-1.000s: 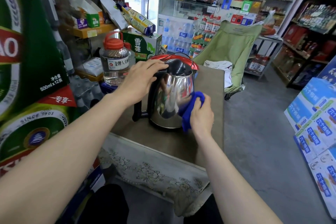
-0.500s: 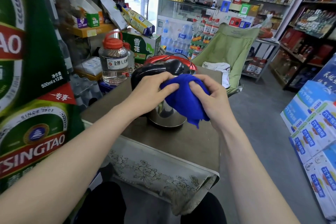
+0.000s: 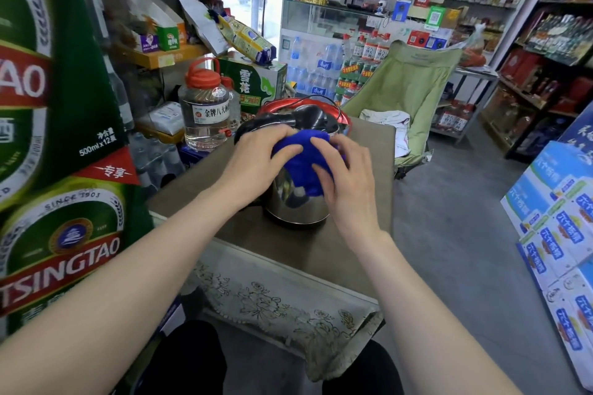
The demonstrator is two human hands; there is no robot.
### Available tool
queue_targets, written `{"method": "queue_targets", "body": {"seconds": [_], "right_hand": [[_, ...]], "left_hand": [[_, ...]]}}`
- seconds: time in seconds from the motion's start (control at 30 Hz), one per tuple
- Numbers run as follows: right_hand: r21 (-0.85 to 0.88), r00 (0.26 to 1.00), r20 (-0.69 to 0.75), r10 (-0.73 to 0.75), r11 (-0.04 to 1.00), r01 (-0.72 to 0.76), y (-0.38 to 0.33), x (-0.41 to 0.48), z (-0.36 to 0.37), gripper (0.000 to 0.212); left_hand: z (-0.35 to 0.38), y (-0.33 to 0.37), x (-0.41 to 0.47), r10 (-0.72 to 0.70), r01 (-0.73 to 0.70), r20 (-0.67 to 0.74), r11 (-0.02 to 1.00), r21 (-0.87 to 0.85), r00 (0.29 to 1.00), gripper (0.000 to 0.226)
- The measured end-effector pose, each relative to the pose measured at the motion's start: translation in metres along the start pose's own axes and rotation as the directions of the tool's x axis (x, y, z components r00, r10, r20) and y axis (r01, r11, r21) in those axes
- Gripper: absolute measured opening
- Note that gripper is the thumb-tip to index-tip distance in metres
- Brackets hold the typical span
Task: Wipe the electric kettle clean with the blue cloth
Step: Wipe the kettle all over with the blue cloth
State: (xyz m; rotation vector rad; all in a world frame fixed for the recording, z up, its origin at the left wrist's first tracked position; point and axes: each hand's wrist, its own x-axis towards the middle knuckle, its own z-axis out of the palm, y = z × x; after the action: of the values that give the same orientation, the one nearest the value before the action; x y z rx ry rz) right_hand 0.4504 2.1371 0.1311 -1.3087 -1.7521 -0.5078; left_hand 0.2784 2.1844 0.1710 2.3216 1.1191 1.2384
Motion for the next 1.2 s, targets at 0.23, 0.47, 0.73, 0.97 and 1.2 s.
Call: {"method": "queue_targets", "body": {"seconds": [0.23,0.47,0.73,0.97,1.2], "right_hand": [[-0.247,0.966,0.1,-0.24,0.934,0.258,0.023,-0.008,0.033,0.047],[-0.205,0.93,0.12,-0.347,0.908,0.365,0.048,-0.035,0.034,0.047],[-0.202,0.927,0.138,-0.349,0.906,0.371,0.024,-0.018,0.049,0.048],[-0.181,0.948,0.099,-0.301,0.932,0.315,0.047,-0.008,0.029,0.039],[-0.148,0.736,0.349,-0.581,0.741,0.655,0.033,-0.033,0.054,0.041]], "left_hand": [[-0.008,-0.01,0.035,0.043,-0.027,-0.038,0.933,0.36,0.998,0.047],[-0.006,-0.031,0.038,0.01,-0.031,0.075,0.958,0.285,0.997,0.042],[-0.009,-0.04,0.039,0.035,-0.056,0.08,0.957,0.286,0.996,0.041],[-0.01,-0.043,0.043,0.075,-0.11,0.13,0.952,0.287,0.989,0.041],[-0.018,-0.049,0.045,0.101,-0.141,0.158,0.953,0.268,0.982,0.04]]}}
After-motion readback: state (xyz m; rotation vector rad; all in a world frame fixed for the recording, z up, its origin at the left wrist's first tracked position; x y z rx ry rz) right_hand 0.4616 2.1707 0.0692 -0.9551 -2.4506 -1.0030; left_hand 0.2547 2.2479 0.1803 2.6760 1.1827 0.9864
